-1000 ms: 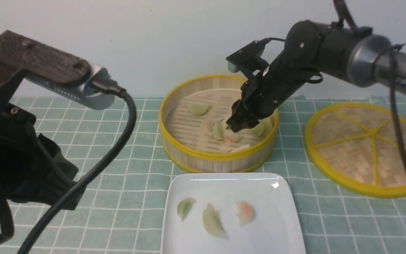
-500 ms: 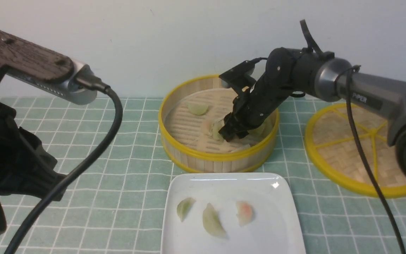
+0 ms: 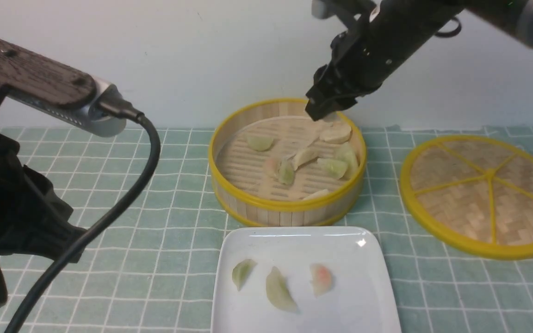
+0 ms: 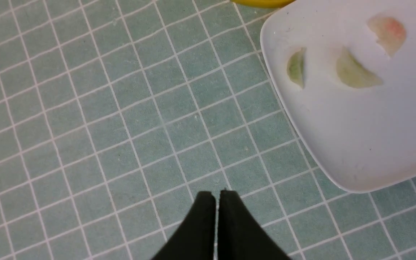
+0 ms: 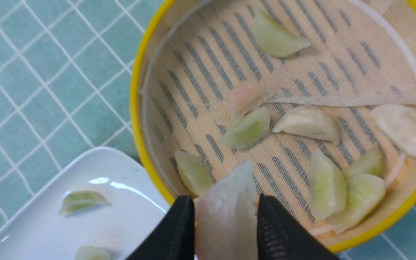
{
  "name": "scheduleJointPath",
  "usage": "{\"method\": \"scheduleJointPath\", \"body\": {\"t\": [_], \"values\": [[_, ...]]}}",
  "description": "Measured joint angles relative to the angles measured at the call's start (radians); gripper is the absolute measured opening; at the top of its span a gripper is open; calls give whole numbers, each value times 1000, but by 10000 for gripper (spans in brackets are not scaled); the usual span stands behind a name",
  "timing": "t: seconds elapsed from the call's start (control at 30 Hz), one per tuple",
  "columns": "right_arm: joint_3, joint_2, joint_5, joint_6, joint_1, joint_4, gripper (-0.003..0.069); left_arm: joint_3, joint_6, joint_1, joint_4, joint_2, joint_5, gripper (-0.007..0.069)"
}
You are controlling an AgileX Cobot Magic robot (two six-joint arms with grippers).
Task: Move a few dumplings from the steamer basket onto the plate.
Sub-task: Use the right arm to grab a dumpling from inside the steamer, then use the right arm to put the dumpling into the plate
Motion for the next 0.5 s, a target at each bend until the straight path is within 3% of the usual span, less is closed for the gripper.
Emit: {"method": "scheduleJointPath", "body": {"t": [0.33, 0.5], "values": [[531, -281, -21, 22, 34, 33, 205, 0, 0, 0, 4, 0, 0, -6], [785, -240, -257, 27, 69, 40, 205, 0, 0, 0, 4, 0, 0, -6]]}}
